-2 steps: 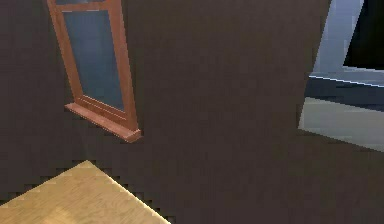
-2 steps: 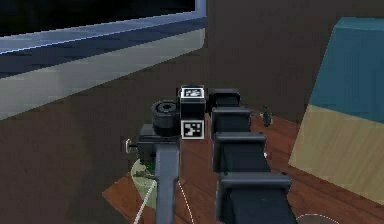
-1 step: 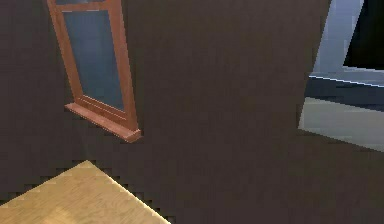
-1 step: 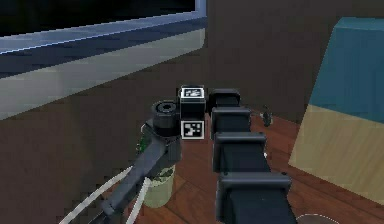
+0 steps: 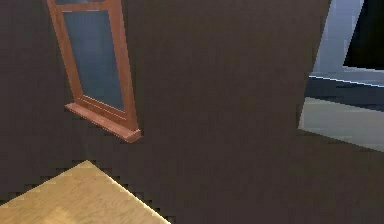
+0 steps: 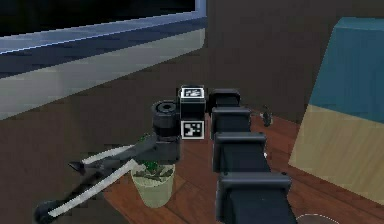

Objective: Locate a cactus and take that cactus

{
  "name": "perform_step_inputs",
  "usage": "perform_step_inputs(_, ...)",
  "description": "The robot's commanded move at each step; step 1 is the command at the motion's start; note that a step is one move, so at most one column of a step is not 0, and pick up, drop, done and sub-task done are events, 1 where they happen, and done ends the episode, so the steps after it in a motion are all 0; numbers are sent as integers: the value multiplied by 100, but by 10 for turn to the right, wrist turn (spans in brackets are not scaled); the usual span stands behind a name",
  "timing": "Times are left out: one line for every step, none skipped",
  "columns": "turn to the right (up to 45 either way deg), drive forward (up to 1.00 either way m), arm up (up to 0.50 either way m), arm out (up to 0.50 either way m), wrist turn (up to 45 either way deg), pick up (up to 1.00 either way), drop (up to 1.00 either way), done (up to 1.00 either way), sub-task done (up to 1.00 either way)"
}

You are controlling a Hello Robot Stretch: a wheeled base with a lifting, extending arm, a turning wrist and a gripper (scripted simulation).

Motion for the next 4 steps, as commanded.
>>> perform_step_inputs(0, 0, 0, 0, 450, 0, 0, 0, 0)
perform_step_inputs(0, 0, 0, 0, 150, 0, 0, 0, 0)
perform_step_inputs(0, 0, -20, 0, 0, 0, 0, 0, 0)
perform_step_inputs(0, 0, 0, 0, 0, 100, 0, 0, 0)
